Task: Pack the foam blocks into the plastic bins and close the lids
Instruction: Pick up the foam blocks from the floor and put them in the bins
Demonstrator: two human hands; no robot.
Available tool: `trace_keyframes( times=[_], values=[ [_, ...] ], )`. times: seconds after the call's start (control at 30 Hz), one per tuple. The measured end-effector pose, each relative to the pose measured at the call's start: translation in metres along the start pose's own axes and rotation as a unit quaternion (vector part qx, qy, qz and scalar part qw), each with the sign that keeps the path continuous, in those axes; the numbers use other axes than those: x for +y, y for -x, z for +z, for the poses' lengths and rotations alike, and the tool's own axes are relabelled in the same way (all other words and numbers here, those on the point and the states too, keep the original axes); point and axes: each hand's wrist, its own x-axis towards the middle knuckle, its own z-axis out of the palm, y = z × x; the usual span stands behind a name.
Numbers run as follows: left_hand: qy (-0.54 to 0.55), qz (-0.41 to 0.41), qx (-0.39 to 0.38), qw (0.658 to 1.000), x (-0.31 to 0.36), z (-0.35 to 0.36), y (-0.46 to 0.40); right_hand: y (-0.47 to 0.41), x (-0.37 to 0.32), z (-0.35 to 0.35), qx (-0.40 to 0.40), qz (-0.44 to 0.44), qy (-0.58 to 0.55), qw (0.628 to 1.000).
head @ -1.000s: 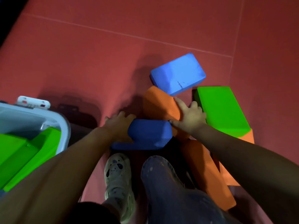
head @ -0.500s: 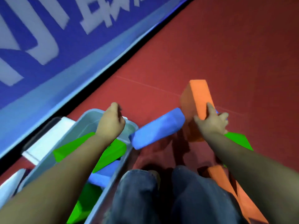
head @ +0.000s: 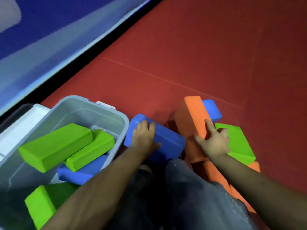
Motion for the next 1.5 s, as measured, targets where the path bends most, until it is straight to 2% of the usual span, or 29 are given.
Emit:
trace_keyframes(
  times=[0.03,0.07,0.13,0.2,0.27,0.3,0.4,0.47,0.67,0.83,0.93,1.13,1.3,1.4,1.5],
  values=[
    [-0.066,0.04,0.032,0.997,-0.001,0.002,-0.016,-0.005,0.005,0.006,-0.008,0.006,-0.004,1.0],
    [-0.131,0.083,0.014,0.988,0.0,-0.001,-0.029,-0.009,0.009,0.013,-0.015,0.012,-0.004,1.0],
    [-0.208,0.144,-0.126,0.959,0.001,0.002,-0.057,-0.015,0.014,0.025,-0.024,0.008,0.001,1.0],
    [-0.251,0.132,-0.276,0.918,0.003,0.004,-0.084,-0.022,0.018,0.034,-0.03,0.001,0.005,1.0],
    [-0.247,0.113,-0.357,0.894,0.007,0.007,-0.097,-0.028,0.023,0.04,-0.041,0.001,0.004,0.999],
    [-0.235,0.118,-0.368,0.892,0.008,0.009,-0.099,-0.031,0.025,0.042,-0.046,0.005,0.0,0.999],
    [-0.217,0.142,-0.314,0.913,0.002,0.011,-0.089,-0.037,0.031,0.041,-0.057,0.008,-0.013,0.998],
    [-0.202,0.128,-0.262,0.935,-0.003,0.007,-0.072,-0.036,0.034,0.033,-0.051,-0.001,-0.015,0.999],
    [-0.082,-0.006,-0.098,0.992,-0.016,-0.041,-0.042,-0.027,0.025,-0.019,-0.017,-0.016,0.003,1.0],
    [-0.039,-0.087,0.026,0.995,-0.018,-0.123,-0.014,0.007,-0.025,-0.06,0.015,-0.076,-0.046,0.996],
    [0.002,-0.138,0.066,0.988,-0.033,-0.17,0.025,0.039,-0.063,-0.073,0.029,-0.103,-0.092,0.99],
    [0.094,-0.308,0.11,0.94,-0.104,-0.218,0.141,0.116,-0.144,-0.07,-0.011,-0.213,-0.11,0.971],
    [0.168,-0.444,0.079,0.877,-0.154,-0.213,0.247,0.199,-0.204,-0.036,-0.073,-0.288,-0.131,0.946],
    [0.248,-0.503,0.087,0.823,-0.17,-0.199,0.296,0.246,-0.228,-0.008,-0.098,-0.294,-0.108,0.944],
    [0.316,-0.528,0.126,0.778,-0.169,-0.185,0.318,0.273,-0.241,0.019,-0.125,-0.262,-0.109,0.951]
  ],
)
